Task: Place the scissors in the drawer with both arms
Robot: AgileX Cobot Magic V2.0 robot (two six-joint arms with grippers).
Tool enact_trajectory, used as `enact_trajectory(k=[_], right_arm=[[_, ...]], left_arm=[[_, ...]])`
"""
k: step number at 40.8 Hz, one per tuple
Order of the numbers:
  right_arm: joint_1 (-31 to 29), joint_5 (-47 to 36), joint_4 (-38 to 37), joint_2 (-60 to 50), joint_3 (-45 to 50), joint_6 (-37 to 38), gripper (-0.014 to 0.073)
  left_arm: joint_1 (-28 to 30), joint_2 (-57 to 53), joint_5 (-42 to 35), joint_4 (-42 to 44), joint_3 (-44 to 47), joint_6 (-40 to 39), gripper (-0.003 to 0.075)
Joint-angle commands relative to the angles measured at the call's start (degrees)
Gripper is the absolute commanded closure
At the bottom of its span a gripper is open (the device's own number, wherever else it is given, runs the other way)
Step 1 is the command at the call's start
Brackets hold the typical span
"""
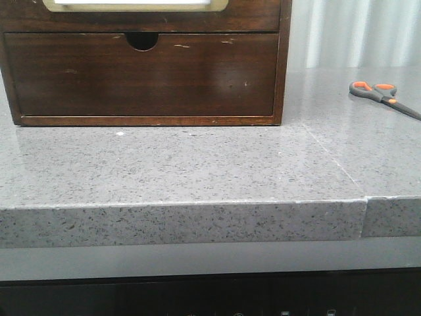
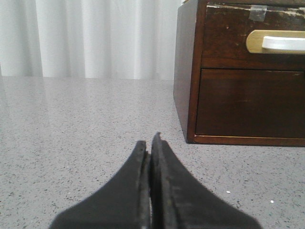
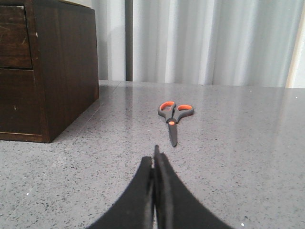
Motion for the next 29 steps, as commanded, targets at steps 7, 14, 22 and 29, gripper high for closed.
enact_trajectory(k=[7, 14, 22, 29], right_arm=[[-0.07, -4.81, -0.38, -0.94, 0.10, -0.13, 0.0710], [-0.07, -4.81, -0.38, -0.94, 0.10, -0.13, 0.0710], [-0.07, -4.81, -0.38, -0.94, 0.10, -0.13, 0.0710], [-0.07, -5.23, -0.39, -0.94, 0.10, -0.13, 0.0710]], left_arm=[[-0.26, -1.02, -5.06, 0.01, 1.43, -0.69, 0.0741], [-0.26, -1.02, -5.06, 0.01, 1.43, -0.69, 0.0741], [-0.26, -1.02, -5.06, 0.01, 1.43, -0.69, 0.0741], [-0.26, -1.02, -5.06, 0.01, 1.43, -0.69, 0.0741]])
